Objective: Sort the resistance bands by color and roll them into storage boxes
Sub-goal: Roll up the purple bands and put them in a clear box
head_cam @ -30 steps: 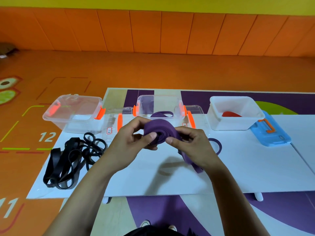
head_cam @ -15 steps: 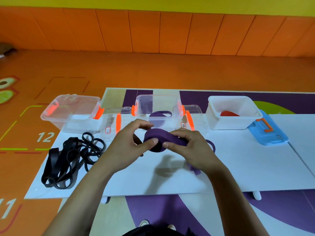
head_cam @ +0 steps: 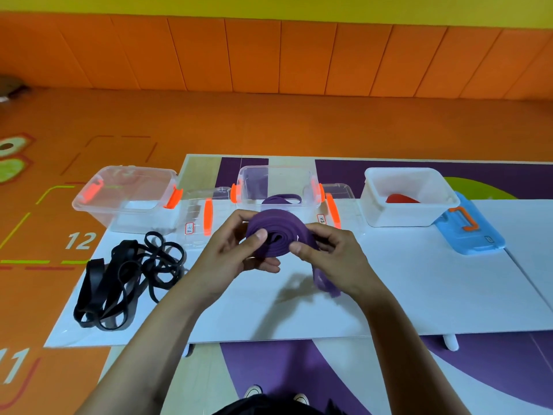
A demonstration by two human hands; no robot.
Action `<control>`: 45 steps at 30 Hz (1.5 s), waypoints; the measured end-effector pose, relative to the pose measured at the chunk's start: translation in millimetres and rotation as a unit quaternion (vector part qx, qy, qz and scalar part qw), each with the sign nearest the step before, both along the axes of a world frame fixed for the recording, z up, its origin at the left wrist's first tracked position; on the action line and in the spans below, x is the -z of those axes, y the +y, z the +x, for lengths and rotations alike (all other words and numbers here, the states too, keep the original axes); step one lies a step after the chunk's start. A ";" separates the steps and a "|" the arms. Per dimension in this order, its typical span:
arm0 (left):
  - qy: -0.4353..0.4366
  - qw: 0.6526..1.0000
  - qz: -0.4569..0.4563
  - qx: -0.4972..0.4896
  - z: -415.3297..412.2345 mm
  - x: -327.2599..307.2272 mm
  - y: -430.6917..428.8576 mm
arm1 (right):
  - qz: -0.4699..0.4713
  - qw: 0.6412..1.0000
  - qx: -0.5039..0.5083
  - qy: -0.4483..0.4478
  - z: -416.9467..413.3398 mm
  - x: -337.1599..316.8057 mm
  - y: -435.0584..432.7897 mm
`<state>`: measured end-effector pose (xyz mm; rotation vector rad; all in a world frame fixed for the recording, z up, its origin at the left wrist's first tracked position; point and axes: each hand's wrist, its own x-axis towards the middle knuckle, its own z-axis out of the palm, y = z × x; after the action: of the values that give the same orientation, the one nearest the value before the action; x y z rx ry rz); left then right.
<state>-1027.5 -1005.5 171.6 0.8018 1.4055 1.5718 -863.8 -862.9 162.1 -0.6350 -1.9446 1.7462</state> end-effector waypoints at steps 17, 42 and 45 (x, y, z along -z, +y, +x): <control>0.316 0.933 -0.145 0.089 -7.1 -16.7 -13.0 | 0.139 0.982 -0.063 -0.109 -2.2 -5.3 -2.9; 0.304 0.937 -0.139 0.099 -12.0 -28.0 -5.8 | 0.131 0.988 -0.030 -0.072 -8.3 -7.7 1.7; 0.257 0.958 -0.097 0.083 -12.2 -26.5 -6.6 | 0.095 0.994 -0.009 -0.044 -8.3 -9.7 3.5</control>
<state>-1039.7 -1012.1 198.2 1.2290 1.7720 1.1157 -872.1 -859.4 171.8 -0.6373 -2.1503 1.5414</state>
